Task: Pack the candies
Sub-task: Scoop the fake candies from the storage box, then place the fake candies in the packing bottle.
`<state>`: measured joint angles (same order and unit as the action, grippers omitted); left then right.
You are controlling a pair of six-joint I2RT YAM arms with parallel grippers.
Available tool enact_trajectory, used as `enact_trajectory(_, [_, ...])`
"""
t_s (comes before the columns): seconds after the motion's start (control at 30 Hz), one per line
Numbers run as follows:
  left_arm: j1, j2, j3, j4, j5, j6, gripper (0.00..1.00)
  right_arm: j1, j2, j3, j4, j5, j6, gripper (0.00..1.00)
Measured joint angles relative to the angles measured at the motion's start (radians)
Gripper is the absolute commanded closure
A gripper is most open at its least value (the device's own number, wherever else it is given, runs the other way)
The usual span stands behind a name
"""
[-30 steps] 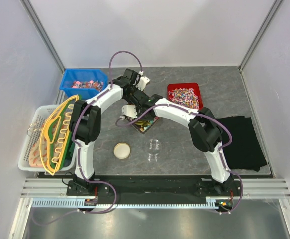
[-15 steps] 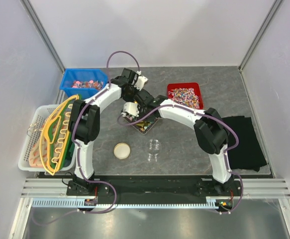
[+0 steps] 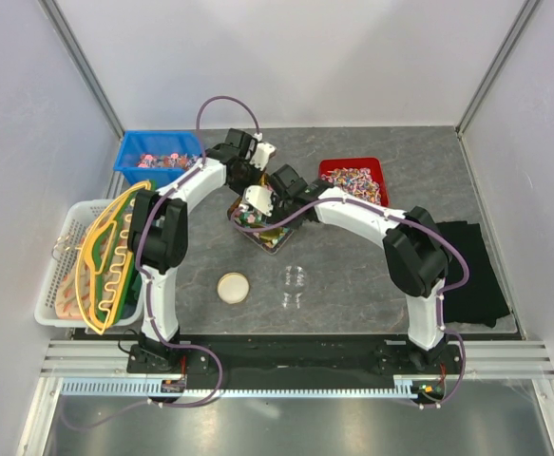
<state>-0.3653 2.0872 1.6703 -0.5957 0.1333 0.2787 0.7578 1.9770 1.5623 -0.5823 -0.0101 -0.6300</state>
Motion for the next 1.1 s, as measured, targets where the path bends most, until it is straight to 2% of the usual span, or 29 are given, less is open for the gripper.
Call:
enact_trajectory(0.2, [-0.004,0.0,0.0,0.0,0.0,-0.003,0.98,-0.023,-0.027,-0.048,0.033,-0.057,0.014,1.0])
enact_trajectory(0.7, [0.024,0.034,0.006,-0.002,0.003,-0.006,0.98,-0.087,-0.228,-0.24,0.055,-0.211,-0.02,1.0])
enact_trajectory(0.87, [0.036,0.047,0.006,-0.005,0.003,-0.007,0.98,-0.089,-0.307,-0.279,-0.004,-0.226,-0.07,1.0])
enact_trajectory(1.1, [0.046,0.047,0.006,-0.005,0.004,-0.007,0.98,-0.093,-0.446,-0.282,-0.17,-0.163,-0.164,1.0])
